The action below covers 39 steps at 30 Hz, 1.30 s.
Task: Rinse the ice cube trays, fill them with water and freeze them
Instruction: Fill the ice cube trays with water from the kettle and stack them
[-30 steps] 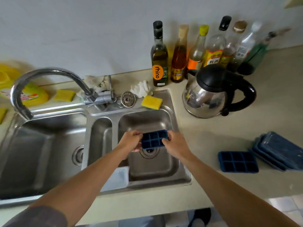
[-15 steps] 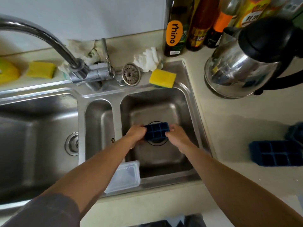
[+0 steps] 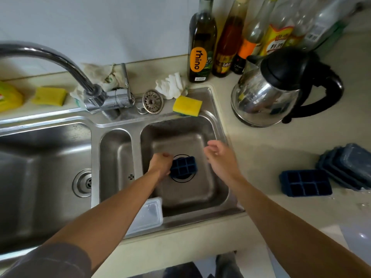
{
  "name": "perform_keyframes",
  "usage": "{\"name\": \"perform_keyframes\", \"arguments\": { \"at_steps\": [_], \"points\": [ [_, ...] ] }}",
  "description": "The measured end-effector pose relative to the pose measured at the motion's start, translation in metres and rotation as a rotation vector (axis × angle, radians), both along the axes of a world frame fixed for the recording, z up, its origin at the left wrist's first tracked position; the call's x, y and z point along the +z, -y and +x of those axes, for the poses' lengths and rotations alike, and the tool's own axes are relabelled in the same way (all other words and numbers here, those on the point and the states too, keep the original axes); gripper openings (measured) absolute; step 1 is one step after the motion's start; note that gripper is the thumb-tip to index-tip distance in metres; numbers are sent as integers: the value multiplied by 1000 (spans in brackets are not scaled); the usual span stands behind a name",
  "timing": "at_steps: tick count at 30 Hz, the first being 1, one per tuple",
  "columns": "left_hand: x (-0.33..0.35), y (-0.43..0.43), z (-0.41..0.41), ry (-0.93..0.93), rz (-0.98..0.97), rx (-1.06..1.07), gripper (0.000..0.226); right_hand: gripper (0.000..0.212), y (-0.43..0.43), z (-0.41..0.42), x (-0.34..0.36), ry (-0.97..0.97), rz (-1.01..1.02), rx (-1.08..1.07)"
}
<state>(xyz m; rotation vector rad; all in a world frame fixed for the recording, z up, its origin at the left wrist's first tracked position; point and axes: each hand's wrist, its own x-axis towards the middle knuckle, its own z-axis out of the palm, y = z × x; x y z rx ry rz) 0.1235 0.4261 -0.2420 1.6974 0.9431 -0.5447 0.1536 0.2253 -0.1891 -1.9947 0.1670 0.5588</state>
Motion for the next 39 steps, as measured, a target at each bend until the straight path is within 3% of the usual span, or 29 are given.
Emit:
{"name": "perform_keyframes", "arguments": {
  "at_steps": [3, 5, 7, 10, 12, 16, 18, 25, 31, 35, 39],
  "points": [
    [38, 21, 9, 113, -33, 52, 27, 30, 42, 9, 58, 237, 68, -125],
    [60, 41, 10, 103, 88, -105, 24, 30, 77, 19, 93, 374, 71, -233],
    [82, 61, 17, 216, -207, 190, 21, 34, 112, 31, 123, 509, 59, -374],
    [103, 95, 16, 246, -149, 135, 25, 44, 164, 60, 147, 623, 16, -529],
    [114, 117, 11, 308, -121, 37, 22, 50, 193, 83, 151, 561, 3, -527],
    [133, 147, 6, 331, -140, 29, 19, 50, 222, 126, 136, 357, 75, -321],
    [137, 158, 2, 332, -147, 69, 19, 60, 221, 135, 129, 285, 120, -212],
    [135, 165, -9, 325, -158, 239, 23, 73, 200, 109, 112, 143, 296, -152],
    [124, 138, -16, 381, -193, 268, 20, 29, 177, 70, 124, 161, 329, -106],
    [121, 117, -32, 453, -161, 293, 13, 33, 158, 42, 154, 218, 242, -35],
    [117, 106, -52, 513, -236, 357, 29, 40, 133, 15, 189, 245, 148, 28]
  ]
}}
